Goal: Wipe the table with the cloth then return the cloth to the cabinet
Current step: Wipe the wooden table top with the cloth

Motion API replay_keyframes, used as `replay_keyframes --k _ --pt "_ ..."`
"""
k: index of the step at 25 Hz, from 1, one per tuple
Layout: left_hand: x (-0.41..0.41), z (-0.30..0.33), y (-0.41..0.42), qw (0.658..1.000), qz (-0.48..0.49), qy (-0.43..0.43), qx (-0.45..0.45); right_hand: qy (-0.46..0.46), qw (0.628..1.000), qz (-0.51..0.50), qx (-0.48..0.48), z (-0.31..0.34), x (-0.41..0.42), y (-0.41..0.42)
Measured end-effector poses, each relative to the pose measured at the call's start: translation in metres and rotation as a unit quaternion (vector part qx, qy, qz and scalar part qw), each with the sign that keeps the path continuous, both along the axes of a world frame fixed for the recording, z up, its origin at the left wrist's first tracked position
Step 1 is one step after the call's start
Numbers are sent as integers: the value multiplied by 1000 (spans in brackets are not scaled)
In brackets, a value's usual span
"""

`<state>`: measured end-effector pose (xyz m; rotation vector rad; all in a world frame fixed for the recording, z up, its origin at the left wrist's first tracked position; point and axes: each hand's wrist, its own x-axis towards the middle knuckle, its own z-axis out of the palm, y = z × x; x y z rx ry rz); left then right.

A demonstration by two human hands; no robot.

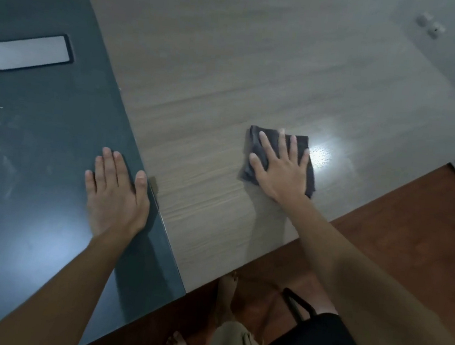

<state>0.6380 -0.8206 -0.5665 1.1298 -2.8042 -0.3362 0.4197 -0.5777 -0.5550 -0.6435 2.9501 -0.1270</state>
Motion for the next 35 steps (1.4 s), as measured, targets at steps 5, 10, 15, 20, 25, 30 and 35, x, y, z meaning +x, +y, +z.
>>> replay_keyframes --k 5,10,15,20,25,30,35 --pt "-1 -3 -2 1000 -15 4 6 4 995 97 -8 -2 50 -74" --pt "-4 -4 -7 1000 -23 0 14 44 976 203 -62 -10 97 -58" --pt "-17 1 -8 999 -37 12 18 52 978 188 -75 -7 71 15" --pt "-33 3 -14 999 -32 1 12 50 994 98 -25 0 -4 48" --pt "-39 3 -23 1000 -27 -4 8 43 998 39 -16 -9 -33 -11" --pt "-43 5 -23 999 -32 1 19 29 996 77 -31 -4 -17 -73" --pt "-20 6 -47 999 -42 -5 27 45 985 162 -47 -11 46 -111"
